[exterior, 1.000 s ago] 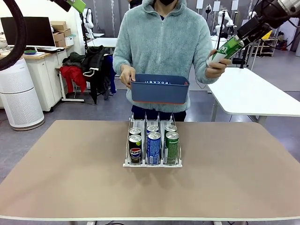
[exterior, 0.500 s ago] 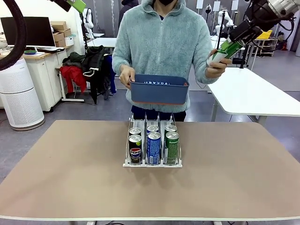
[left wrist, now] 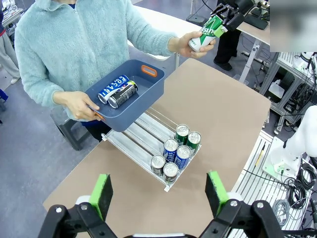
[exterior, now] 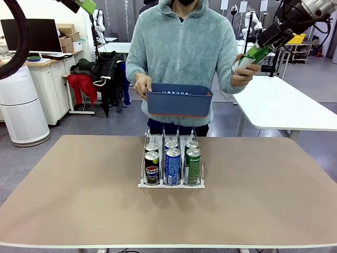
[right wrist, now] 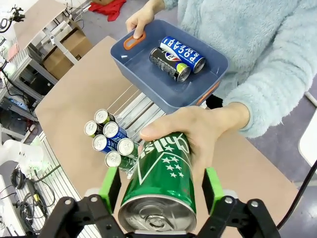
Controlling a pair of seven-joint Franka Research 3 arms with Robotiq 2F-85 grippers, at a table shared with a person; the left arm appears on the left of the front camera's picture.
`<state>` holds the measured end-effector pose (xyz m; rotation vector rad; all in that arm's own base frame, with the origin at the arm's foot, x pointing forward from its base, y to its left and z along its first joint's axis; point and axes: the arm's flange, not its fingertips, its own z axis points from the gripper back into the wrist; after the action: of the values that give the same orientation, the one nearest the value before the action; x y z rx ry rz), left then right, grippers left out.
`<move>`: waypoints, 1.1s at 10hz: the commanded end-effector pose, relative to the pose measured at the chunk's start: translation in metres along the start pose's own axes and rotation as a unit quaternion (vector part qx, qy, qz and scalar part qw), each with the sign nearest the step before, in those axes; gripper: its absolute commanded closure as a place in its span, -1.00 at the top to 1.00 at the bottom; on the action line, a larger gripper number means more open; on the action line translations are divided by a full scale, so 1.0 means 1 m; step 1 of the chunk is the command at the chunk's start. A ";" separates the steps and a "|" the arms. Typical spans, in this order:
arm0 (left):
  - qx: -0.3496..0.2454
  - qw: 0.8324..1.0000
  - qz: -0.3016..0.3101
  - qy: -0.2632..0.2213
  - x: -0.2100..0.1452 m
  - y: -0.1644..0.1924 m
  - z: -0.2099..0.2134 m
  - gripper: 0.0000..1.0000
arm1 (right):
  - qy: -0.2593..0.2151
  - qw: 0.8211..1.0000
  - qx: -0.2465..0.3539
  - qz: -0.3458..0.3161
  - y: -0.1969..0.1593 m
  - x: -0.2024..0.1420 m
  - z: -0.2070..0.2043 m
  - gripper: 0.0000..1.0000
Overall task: Fill the beverage cans into the dispenser.
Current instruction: Pick up the Sprite handed by the human, then place the picked Sprite in the line of the Automatic Can Dispenser with the same cans.
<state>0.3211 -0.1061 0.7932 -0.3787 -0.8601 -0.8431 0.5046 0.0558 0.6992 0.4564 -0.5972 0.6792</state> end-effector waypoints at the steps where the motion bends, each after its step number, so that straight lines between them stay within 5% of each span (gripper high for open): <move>1: -0.001 1.000 0.001 0.000 -0.001 0.000 0.000 1.00 | -0.007 1.000 -0.015 -0.003 0.006 -0.002 0.002 -1.00; 3: -0.001 1.000 0.001 0.000 -0.001 0.000 0.000 1.00 | -0.011 1.000 -0.022 -0.003 0.008 -0.002 0.006 -1.00; 4: -0.001 1.000 0.001 0.000 -0.001 0.000 0.000 1.00 | -0.014 1.000 -0.026 -0.002 0.008 -0.002 0.006 -0.70; 6: -0.001 1.000 0.001 0.000 -0.001 0.000 0.000 1.00 | -0.002 1.000 -0.019 -0.002 0.011 -0.002 0.007 -1.00; 11: -0.001 1.000 0.001 0.000 -0.001 0.000 0.000 1.00 | -0.006 1.000 -0.008 0.005 0.007 0.002 0.006 -1.00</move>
<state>0.3211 -0.1061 0.7932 -0.3787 -0.8601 -0.8431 0.4995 0.0588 0.7060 0.4444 -0.6176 0.6798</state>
